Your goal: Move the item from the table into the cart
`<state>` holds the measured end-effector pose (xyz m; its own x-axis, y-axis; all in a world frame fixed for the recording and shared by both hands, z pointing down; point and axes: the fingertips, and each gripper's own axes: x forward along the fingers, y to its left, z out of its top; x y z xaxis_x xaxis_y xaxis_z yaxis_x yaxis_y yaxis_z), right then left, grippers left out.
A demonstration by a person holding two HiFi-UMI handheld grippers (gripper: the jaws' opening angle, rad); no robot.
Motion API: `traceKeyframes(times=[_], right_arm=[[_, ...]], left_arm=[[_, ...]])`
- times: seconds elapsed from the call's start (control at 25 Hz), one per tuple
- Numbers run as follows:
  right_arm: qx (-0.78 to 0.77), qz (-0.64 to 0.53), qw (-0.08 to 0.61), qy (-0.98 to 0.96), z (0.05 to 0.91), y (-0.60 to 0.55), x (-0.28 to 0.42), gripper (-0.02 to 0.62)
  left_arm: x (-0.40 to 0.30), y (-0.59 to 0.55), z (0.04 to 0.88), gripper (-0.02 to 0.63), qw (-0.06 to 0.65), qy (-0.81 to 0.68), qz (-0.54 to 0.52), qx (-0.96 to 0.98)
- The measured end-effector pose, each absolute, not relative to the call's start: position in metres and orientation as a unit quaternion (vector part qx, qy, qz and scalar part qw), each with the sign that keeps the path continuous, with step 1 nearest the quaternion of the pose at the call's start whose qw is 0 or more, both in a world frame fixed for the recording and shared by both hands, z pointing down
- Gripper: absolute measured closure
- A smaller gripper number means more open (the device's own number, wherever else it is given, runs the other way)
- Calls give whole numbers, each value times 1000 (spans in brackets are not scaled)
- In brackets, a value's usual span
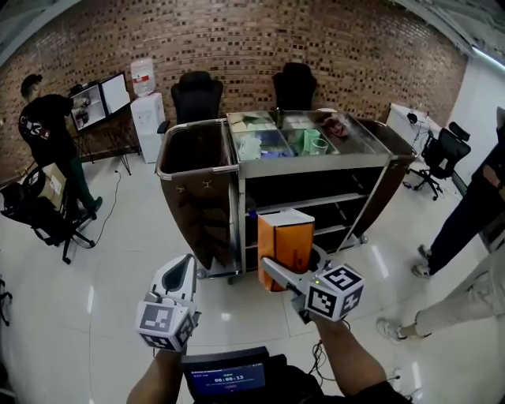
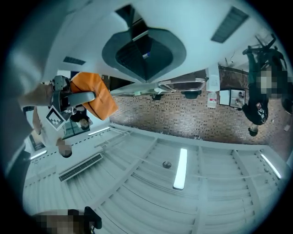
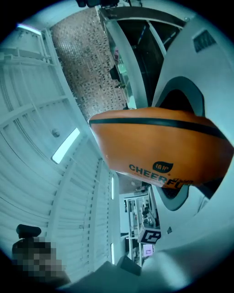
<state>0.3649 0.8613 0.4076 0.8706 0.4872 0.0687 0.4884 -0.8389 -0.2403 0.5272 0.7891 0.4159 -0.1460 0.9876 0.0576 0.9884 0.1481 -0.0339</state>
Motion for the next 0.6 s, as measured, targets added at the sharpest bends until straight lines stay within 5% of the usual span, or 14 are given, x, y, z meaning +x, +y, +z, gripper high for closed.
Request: traceKeyframes(times=[0.28,0.6], right_arm=[[-941,-4,121,-315,377,1040,271,250],[-938,-26,118,-325,328,1276,242,250]], left_arm=[[435,992,370,601,32,-806,10,-591],[397,1237,301,601,22,-829,38,-557]])
